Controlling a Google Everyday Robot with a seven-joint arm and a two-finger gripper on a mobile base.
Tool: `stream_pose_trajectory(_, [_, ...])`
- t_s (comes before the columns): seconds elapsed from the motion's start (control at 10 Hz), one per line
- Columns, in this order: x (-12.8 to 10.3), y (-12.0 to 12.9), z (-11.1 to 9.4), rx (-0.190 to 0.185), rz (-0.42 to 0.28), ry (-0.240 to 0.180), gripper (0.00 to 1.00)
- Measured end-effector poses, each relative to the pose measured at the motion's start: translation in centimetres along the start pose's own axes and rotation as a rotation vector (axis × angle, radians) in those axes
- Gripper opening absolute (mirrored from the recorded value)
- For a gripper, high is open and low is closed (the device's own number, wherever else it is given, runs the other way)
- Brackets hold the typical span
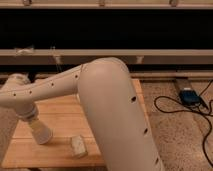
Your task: Place the ceramic cup over the eraser
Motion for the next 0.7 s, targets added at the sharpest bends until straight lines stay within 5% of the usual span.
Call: stream_pose_trajectory(0.7, [-2.8,1.6,-4.0,-0.014,0.045,0.071,0.8])
